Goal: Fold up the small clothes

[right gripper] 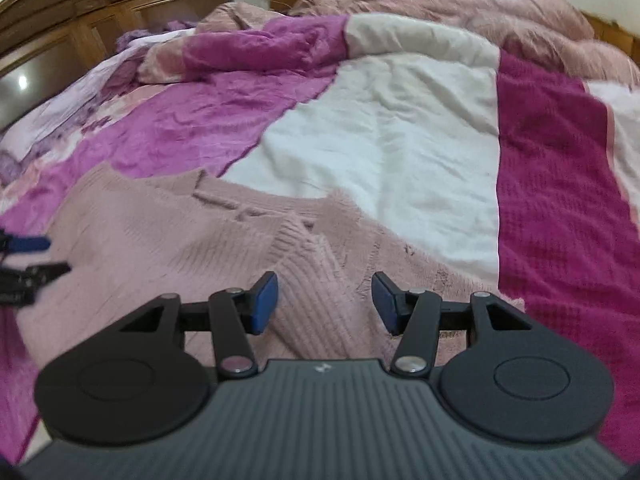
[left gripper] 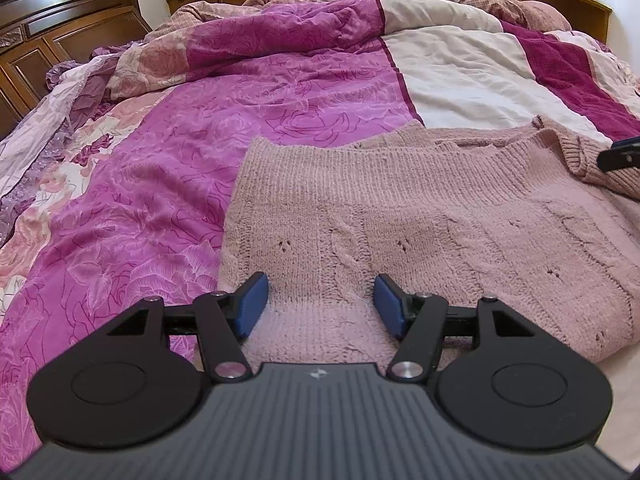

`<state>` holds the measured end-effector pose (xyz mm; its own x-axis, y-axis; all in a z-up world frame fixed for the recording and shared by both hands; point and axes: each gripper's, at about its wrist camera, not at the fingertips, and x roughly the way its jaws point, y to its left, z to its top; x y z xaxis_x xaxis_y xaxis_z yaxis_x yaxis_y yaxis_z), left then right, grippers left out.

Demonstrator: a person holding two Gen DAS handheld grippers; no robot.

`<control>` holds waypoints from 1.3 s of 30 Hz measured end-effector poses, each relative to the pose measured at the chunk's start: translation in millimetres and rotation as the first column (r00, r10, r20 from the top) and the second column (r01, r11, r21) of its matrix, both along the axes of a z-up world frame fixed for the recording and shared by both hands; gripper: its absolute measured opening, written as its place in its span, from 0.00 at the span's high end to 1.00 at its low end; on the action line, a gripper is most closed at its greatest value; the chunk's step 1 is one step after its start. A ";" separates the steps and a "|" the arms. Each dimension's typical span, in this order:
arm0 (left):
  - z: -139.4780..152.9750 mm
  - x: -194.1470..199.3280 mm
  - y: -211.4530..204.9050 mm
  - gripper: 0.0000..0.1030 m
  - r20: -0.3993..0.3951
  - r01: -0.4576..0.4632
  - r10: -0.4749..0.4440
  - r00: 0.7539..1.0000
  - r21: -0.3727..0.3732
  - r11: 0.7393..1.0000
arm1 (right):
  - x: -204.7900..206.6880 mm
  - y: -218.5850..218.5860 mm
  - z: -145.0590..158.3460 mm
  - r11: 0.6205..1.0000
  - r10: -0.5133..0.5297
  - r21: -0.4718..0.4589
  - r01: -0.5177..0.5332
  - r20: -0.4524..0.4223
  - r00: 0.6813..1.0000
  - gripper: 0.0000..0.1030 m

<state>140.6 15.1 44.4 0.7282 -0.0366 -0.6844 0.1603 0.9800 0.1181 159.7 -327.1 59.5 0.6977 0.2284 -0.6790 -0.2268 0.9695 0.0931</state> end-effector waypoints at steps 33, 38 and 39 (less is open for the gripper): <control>24.0 -21.2 -7.8 0.32 -0.025 0.013 -0.013 1.000 -0.029 0.999 | -96.1 -15.1 9.2 0.972 -0.225 0.083 0.219 0.072 0.972 0.53; 11.5 -20.9 -13.3 0.28 -0.037 0.002 -0.001 0.999 0.015 1.000 | -111.0 -9.1 -25.4 0.976 -0.214 -0.016 0.216 0.084 0.973 0.53; 9.7 -20.1 -12.3 0.27 -0.037 -0.001 0.001 0.999 0.014 1.000 | -112.7 -9.6 -27.2 0.976 -0.215 -0.012 0.217 0.094 0.972 0.53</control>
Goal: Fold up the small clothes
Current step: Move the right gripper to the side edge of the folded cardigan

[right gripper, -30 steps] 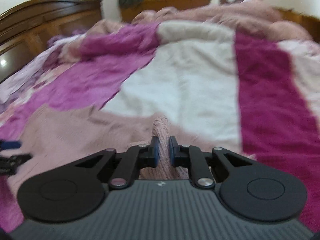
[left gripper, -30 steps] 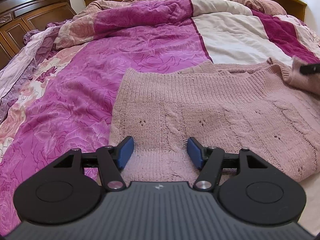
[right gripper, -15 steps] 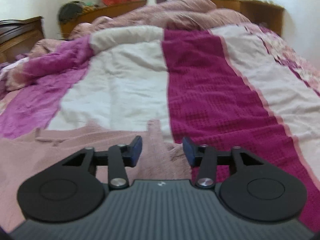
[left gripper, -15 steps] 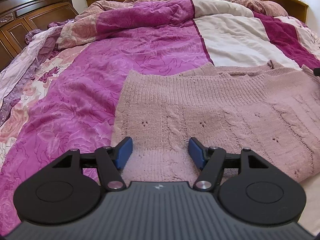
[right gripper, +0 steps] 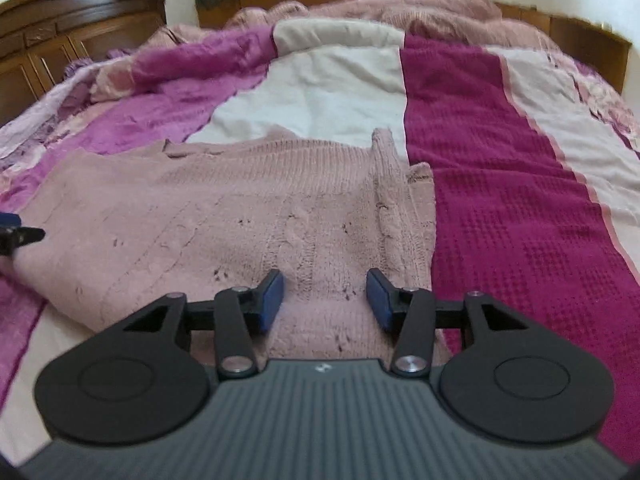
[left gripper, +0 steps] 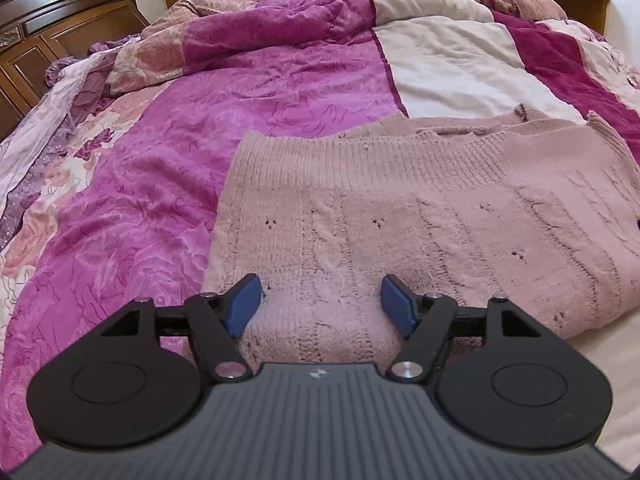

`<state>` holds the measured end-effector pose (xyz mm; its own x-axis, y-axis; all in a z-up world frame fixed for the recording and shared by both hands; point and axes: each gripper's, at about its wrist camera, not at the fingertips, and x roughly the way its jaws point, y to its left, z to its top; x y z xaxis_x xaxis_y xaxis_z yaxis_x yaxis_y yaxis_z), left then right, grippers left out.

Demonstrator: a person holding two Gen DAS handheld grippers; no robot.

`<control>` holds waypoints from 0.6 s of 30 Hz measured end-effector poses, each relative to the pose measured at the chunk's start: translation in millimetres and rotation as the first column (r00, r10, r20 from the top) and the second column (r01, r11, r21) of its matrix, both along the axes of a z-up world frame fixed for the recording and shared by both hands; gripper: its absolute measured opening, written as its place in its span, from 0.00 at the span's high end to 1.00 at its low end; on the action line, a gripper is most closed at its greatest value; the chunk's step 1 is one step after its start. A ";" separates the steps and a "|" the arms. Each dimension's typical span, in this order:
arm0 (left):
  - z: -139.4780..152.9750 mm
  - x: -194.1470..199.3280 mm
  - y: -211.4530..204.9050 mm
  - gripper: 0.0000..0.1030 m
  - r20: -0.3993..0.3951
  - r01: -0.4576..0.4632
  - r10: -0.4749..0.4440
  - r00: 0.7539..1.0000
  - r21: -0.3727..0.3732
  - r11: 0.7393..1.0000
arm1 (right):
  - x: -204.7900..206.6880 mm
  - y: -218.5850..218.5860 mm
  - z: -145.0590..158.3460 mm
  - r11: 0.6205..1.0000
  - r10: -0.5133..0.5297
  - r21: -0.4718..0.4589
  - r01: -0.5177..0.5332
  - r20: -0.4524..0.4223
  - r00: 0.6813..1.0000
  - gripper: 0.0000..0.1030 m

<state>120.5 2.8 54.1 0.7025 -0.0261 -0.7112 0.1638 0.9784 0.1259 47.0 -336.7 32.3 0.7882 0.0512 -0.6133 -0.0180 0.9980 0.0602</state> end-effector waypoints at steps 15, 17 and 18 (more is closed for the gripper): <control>27.0 -25.0 4.6 0.26 -0.013 -0.055 0.054 0.998 -0.048 0.997 | -23.8 -45.4 16.9 0.959 -0.158 0.241 0.152 0.005 0.987 0.44; 31.7 -31.2 4.2 0.26 -0.015 -0.066 0.065 0.998 -0.056 0.996 | -24.3 -56.3 13.7 0.946 -0.202 0.254 0.199 -0.016 0.979 0.41; 33.5 -33.7 4.0 0.26 -0.020 -0.072 0.071 0.997 -0.062 0.995 | -23.5 -62.0 11.0 0.939 -0.217 0.265 0.218 -0.033 0.976 0.41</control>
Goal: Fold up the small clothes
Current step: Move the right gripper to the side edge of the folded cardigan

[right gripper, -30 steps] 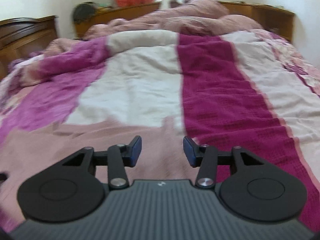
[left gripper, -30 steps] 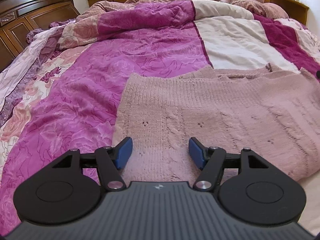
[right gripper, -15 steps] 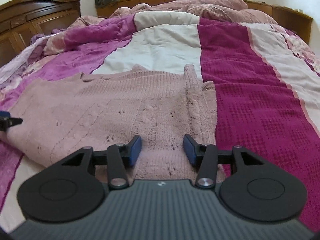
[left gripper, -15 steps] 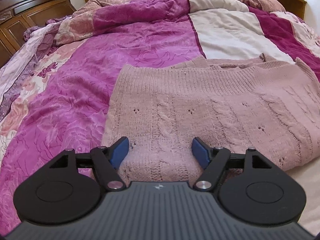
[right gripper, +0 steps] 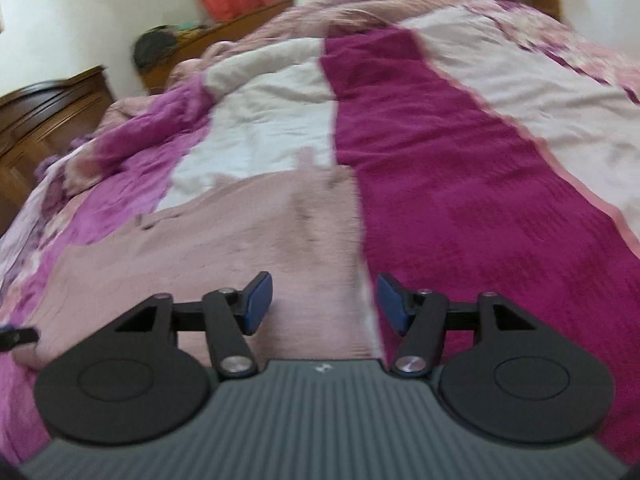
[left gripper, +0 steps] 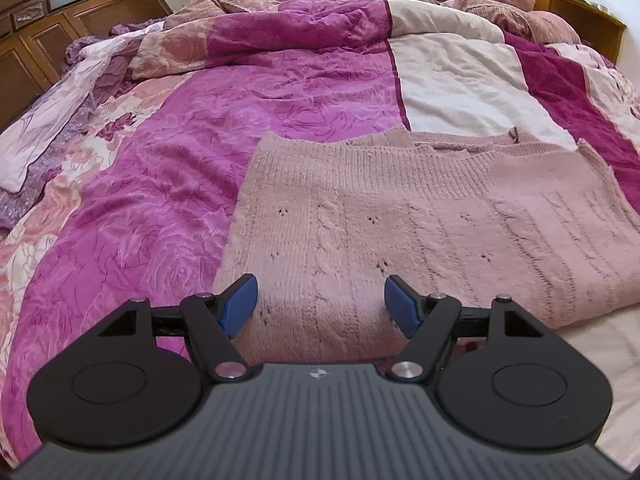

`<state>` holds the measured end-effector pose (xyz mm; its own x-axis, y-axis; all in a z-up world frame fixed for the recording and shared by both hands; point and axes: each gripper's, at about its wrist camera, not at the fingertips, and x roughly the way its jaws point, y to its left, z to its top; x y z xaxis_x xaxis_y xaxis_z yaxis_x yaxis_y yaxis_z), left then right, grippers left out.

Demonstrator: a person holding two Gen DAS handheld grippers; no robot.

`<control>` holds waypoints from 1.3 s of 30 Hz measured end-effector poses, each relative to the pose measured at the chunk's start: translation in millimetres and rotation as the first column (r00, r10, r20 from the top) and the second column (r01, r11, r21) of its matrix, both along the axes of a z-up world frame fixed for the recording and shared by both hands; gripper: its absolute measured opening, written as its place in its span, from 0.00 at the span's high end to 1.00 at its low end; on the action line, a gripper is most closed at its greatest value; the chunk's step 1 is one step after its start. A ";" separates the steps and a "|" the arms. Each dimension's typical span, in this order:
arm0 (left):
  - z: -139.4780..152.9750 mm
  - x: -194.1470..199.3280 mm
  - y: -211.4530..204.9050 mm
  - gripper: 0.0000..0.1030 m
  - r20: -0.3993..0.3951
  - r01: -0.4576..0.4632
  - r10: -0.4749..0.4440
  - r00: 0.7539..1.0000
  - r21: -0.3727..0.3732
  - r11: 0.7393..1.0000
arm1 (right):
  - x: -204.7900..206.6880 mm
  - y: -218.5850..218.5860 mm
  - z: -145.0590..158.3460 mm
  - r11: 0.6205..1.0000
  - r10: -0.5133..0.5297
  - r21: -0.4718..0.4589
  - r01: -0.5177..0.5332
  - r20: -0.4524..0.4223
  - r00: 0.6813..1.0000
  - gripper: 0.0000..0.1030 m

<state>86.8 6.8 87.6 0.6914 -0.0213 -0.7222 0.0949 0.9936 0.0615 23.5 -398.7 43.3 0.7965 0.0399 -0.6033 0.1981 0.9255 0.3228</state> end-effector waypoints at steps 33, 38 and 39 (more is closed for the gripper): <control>-3.0 1.1 -14.0 0.26 -0.095 -0.035 0.034 0.995 -0.004 0.999 | 20.1 -20.7 -36.3 0.949 0.145 0.286 -0.136 -0.009 0.989 0.42; -3.6 1.3 -14.1 0.26 -0.095 -0.034 0.034 0.995 -0.002 0.999 | 20.4 -19.9 -35.9 0.951 0.138 0.281 -0.130 -0.010 0.990 0.45; -3.5 1.2 -14.1 0.26 -0.095 -0.035 0.035 0.995 -0.003 0.999 | 20.8 -19.9 -35.2 0.951 0.133 0.283 -0.124 -0.015 0.991 0.51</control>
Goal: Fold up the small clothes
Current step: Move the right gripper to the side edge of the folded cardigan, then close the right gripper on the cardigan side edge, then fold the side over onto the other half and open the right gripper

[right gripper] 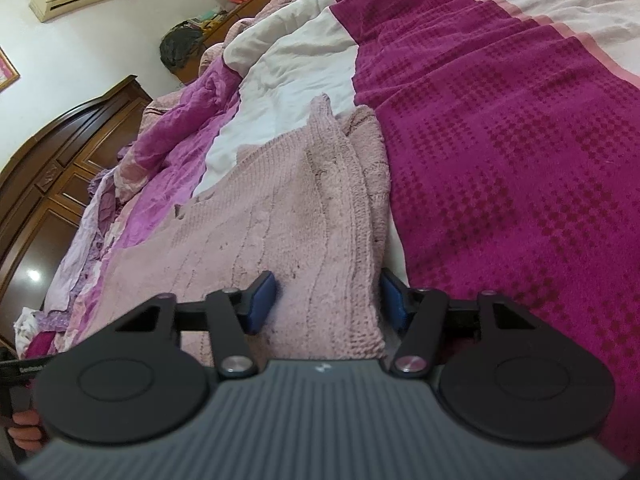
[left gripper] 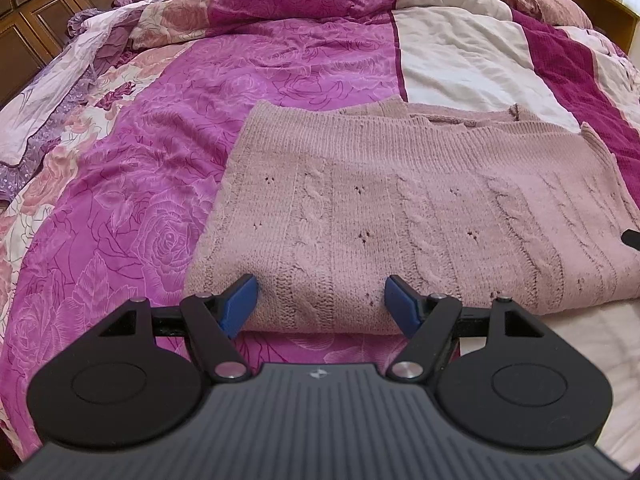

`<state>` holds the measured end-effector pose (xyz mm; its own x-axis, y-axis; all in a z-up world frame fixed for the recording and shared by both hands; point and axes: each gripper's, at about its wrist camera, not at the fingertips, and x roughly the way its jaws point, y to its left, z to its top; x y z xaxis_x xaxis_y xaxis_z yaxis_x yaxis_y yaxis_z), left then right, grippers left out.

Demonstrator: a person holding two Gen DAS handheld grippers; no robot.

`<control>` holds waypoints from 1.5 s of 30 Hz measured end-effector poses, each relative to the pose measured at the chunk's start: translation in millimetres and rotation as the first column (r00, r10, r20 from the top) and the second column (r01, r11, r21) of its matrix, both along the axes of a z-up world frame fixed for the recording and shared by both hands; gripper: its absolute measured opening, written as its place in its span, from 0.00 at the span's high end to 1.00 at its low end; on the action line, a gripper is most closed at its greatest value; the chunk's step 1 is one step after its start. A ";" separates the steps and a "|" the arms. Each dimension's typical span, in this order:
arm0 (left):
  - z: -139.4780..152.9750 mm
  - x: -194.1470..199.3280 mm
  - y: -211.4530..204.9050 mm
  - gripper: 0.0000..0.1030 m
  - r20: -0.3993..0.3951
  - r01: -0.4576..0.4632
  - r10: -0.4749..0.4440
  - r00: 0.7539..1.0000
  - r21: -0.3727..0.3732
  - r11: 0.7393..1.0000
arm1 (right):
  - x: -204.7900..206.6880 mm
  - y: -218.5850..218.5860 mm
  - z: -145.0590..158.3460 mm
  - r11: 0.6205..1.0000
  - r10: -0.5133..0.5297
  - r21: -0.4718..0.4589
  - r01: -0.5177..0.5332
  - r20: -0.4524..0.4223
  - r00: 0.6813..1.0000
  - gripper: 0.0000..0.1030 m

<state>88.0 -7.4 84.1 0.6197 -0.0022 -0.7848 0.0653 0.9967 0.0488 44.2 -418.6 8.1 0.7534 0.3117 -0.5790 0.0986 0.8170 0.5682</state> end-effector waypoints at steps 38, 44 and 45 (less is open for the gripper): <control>17.6 -31.6 47.6 0.26 -0.014 -0.075 0.075 0.997 -0.013 0.997 | 3.8 15.0 61.1 0.977 -0.062 0.207 0.044 0.085 0.994 0.74; 19.2 -34.4 54.7 0.26 -0.016 -0.087 0.087 0.996 -0.032 0.996 | 12.9 30.6 80.8 0.985 -0.031 0.174 0.012 0.104 0.994 0.75; 19.5 -34.7 56.3 0.26 -0.016 -0.089 0.088 0.996 -0.036 0.995 | 15.7 34.8 85.3 0.986 -0.023 0.168 0.004 0.108 0.994 0.75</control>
<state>53.3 48.9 103.6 0.6076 0.0236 -0.7939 -0.0227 0.9997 0.0123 60.0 -383.8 93.3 0.8137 0.3868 -0.4338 0.0391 0.7083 0.7048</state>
